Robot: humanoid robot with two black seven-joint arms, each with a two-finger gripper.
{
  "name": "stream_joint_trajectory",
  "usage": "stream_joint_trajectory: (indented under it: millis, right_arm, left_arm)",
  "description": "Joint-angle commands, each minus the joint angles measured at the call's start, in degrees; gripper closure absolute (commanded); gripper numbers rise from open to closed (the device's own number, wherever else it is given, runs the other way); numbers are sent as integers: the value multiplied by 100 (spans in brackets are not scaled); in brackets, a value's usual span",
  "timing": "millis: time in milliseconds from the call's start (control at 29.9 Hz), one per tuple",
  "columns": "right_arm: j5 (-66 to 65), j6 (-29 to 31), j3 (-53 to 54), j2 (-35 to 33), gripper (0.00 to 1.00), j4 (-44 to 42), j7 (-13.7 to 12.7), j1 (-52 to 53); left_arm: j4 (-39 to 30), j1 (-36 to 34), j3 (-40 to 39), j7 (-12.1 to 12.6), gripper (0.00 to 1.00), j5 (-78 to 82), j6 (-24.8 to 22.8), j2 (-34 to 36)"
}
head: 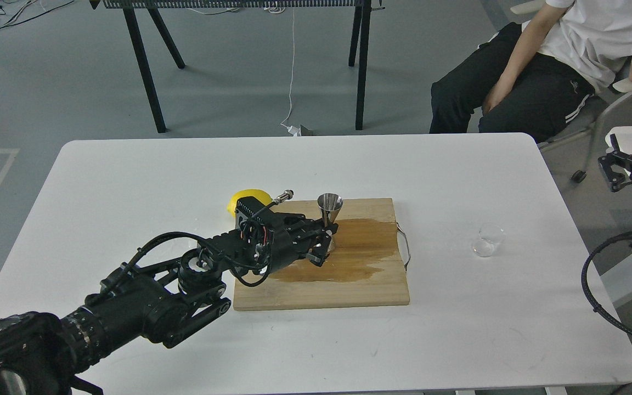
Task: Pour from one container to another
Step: 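Lower the jigger onto the wooden board and open the left gripper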
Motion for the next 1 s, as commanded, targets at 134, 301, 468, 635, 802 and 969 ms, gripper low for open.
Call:
stream_joint_trajectory:
  millis: [134, 301, 468, 635, 802, 969]
  right_arm:
    - [0, -1, 0, 0, 0, 0, 0, 10]
    - [0, -1, 0, 0, 0, -9, 0, 28]
    - [0, -1, 0, -61, 0, -27, 0, 62]
    - [0, -1, 0, -70, 0, -36, -9, 133]
    - [-9, -1, -9, -61, 0, -36, -9, 124]
    - [-9, -1, 0, -61, 0, -36, -9, 142]
  left_arm:
    - [10, -14, -7, 143, 79, 0, 0, -1]
    - [10, -14, 2, 134, 75, 0, 0, -1]
    - [1, -14, 2, 134, 70, 0, 0, -10]
    - [-8, -22, 2, 134, 58, 0, 0, -19]
    - [-104, -22, 2, 90, 51, 0, 0, -19]
    - [-289, 30, 2, 46, 37, 0, 9, -1]
